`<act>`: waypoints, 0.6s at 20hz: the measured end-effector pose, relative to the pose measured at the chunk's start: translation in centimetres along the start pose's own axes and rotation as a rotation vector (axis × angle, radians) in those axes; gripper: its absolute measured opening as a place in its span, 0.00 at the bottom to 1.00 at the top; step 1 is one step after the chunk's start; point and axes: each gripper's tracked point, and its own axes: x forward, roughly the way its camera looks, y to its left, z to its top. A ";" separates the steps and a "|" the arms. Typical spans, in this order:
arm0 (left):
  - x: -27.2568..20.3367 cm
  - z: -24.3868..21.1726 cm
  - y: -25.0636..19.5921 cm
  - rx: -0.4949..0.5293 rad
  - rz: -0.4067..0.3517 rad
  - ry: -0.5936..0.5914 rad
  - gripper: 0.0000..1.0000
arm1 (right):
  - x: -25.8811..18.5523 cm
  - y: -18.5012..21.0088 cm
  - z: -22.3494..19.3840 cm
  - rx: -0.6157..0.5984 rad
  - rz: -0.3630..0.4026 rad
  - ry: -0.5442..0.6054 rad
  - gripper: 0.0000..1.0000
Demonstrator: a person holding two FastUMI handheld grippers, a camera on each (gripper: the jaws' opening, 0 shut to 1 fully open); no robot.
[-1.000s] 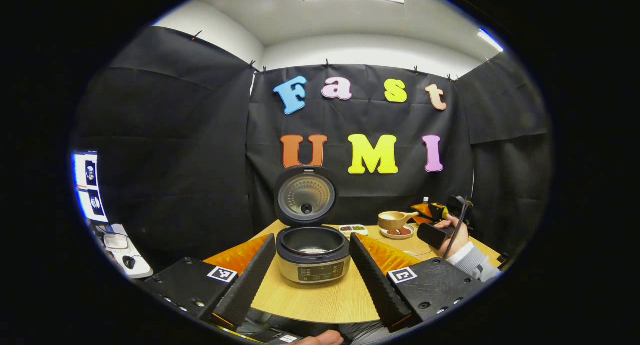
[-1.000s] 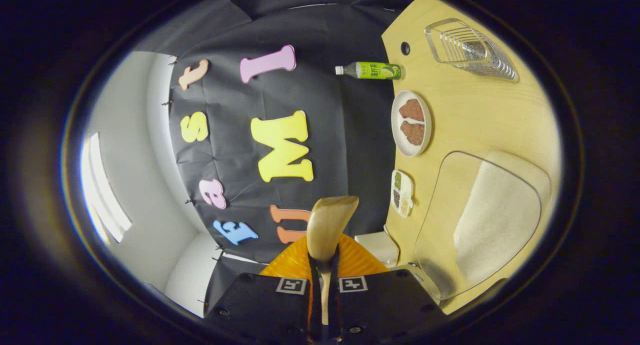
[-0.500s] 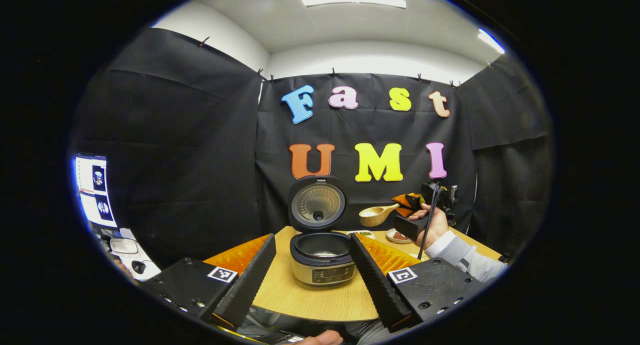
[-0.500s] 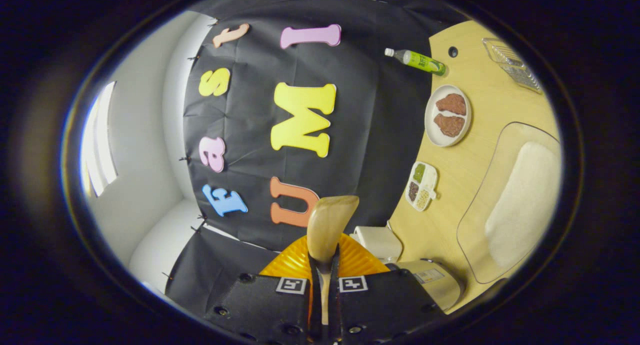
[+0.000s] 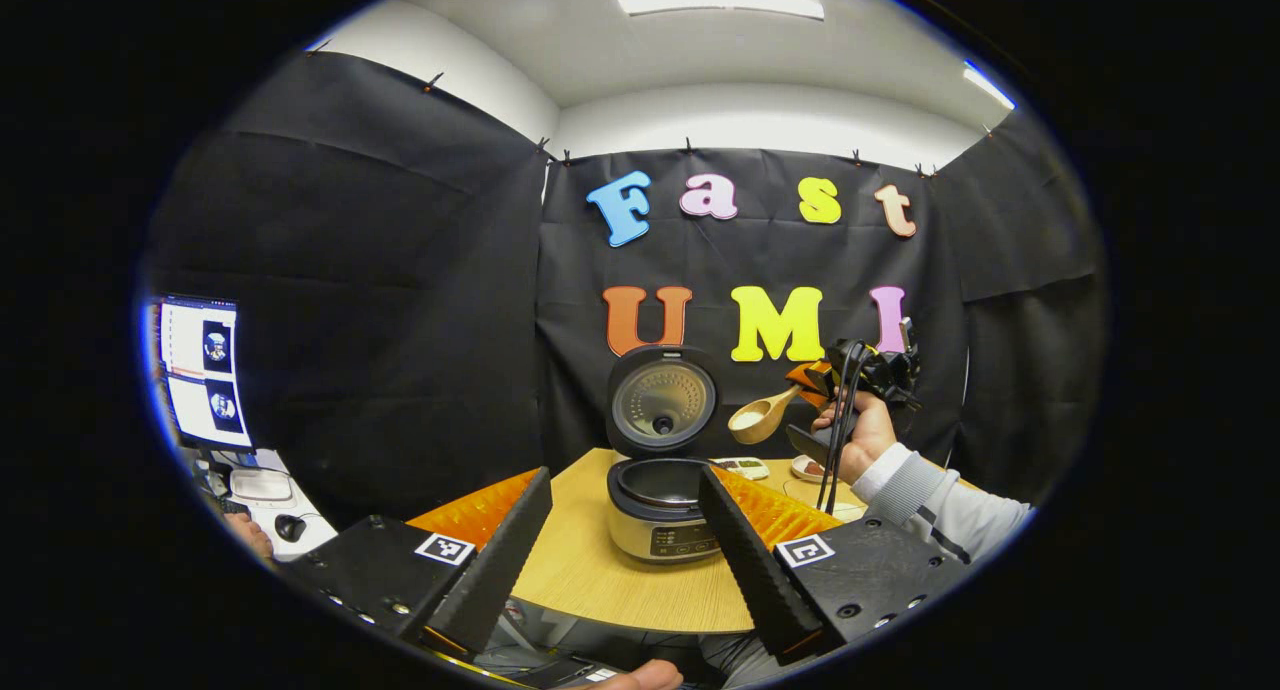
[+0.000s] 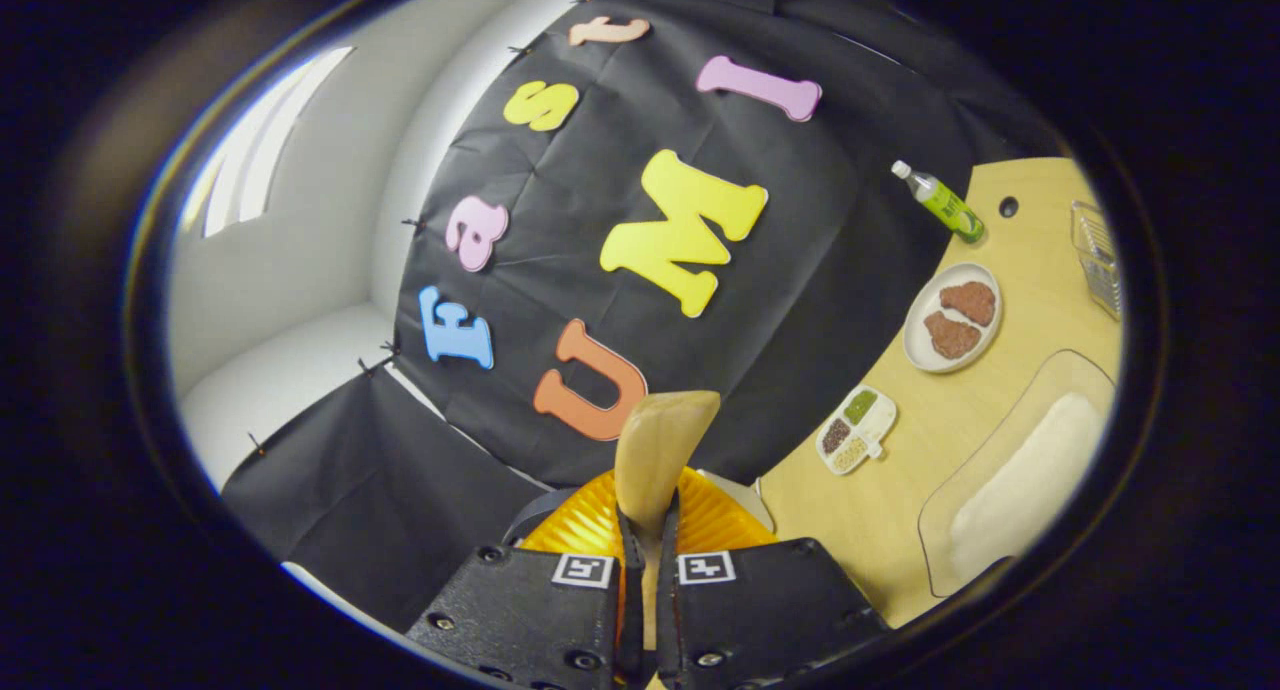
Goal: Close the left gripper, press the button to open the rice cooker; take a wooden spoon from the chopstick holder with the right hand, scoop a spoonful of rice and pour it into the rice cooker, then put the wooden spoon back into the chopstick holder.
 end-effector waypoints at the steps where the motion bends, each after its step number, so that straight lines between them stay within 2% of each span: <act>1: -0.2 -0.1 0.0 0.000 -0.001 0.000 0.94 | 0.0 0.2 -0.4 -0.027 -0.002 0.004 0.10; 8: -0.4 -0.7 0.7 -0.022 0.005 0.009 0.94 | 0.4 0.5 -3.3 -0.268 -0.021 0.039 0.10; 12: -0.7 -0.7 1.0 -0.023 0.006 0.003 0.94 | 0.8 1.9 -4.7 -0.368 0.006 0.050 0.10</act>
